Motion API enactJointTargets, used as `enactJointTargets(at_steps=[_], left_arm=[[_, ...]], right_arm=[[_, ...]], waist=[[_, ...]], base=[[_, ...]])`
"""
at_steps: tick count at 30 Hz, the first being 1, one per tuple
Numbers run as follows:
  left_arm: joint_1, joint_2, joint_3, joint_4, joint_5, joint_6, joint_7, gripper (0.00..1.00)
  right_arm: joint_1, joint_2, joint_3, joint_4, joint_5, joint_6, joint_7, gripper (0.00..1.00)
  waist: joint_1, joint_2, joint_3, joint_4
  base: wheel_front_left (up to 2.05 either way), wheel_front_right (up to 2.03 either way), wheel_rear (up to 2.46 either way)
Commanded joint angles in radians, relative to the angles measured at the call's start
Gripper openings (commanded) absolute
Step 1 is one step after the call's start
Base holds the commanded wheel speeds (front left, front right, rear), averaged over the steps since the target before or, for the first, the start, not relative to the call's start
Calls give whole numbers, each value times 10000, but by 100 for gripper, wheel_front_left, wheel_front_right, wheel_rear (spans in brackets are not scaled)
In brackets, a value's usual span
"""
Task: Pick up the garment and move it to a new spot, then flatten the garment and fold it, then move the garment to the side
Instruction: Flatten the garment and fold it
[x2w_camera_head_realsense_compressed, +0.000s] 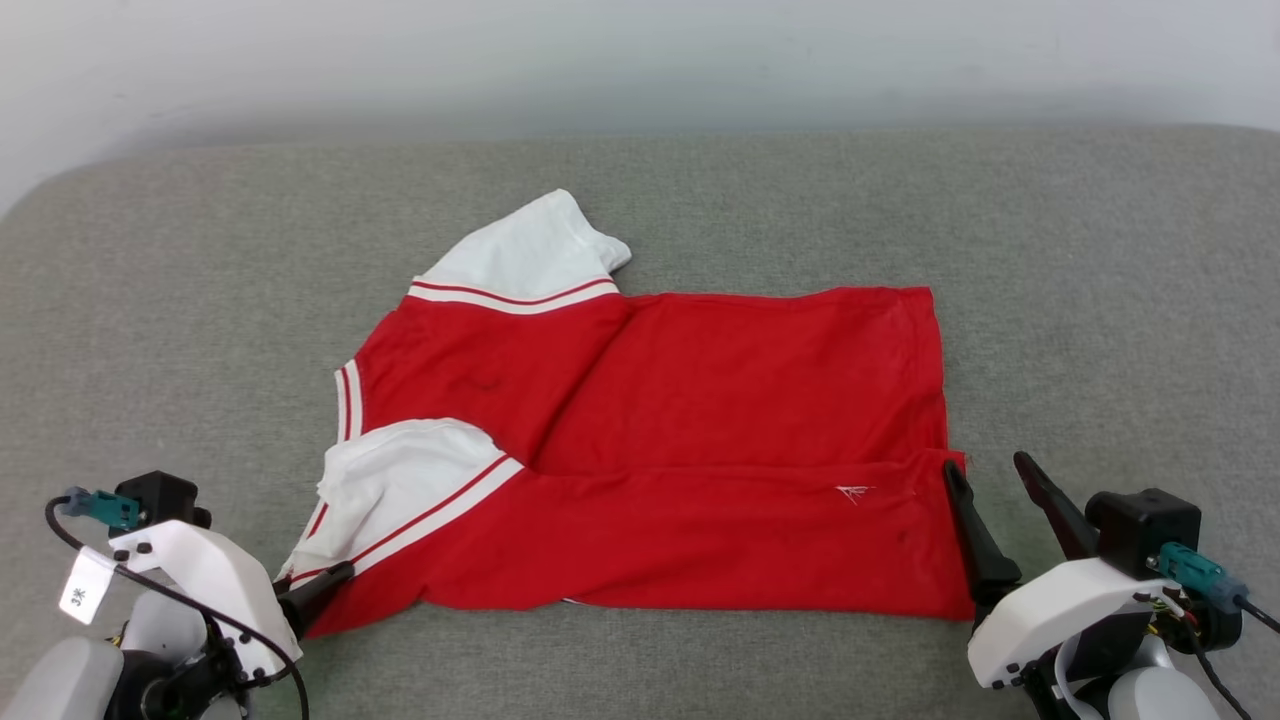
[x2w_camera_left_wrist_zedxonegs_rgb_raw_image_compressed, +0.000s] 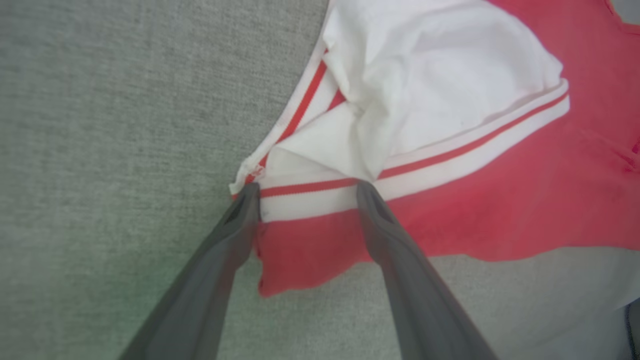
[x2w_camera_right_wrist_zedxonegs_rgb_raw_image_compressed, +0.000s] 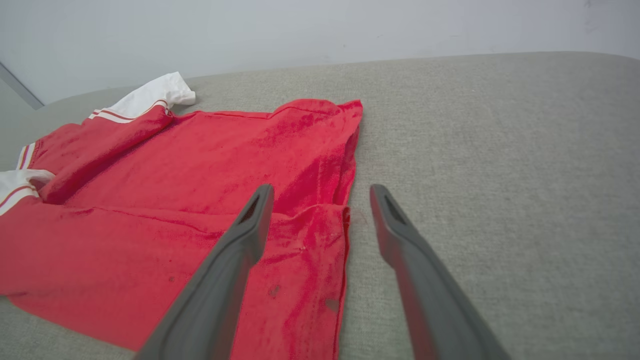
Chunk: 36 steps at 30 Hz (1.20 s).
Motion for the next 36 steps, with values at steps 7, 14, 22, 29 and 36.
enactJointTargets(at_steps=[7, 14, 22, 29, 36], left_arm=[[531, -681, -483, 302, -410, -125, 521, 0], [478, -595, -300, 277, -262, -305, -96, 0], [435, -273, -114, -941, 314, -85, -914, 0], [371, -248, -209, -1863, 504, 164, -906, 0], [220, -309, -304, -1915, 449, 257, -737, 0]], right_arm=[[-160, 82, -101, 223, 231, -8, 217, 100], [80, -121, -466, 214, 720, -8, 1384, 100], [173, -822, -153, -134, 1223, -8, 4931, 100], [-228, -1126, 407, -113, 1242, -8, 6648, 100], [-356, -879, 805, 953, 1596, -6, 7626, 0]], waist=[[1, 0, 296, -328], [1, 0, -41, -131], [1, 0, -438, 251], [1, 0, -241, 540], [1, 0, 61, 643]], base=[[0, 0, 0], [0, 0, 0], [0, 0, 0], [0, 0, 0], [0, 0, 0]])
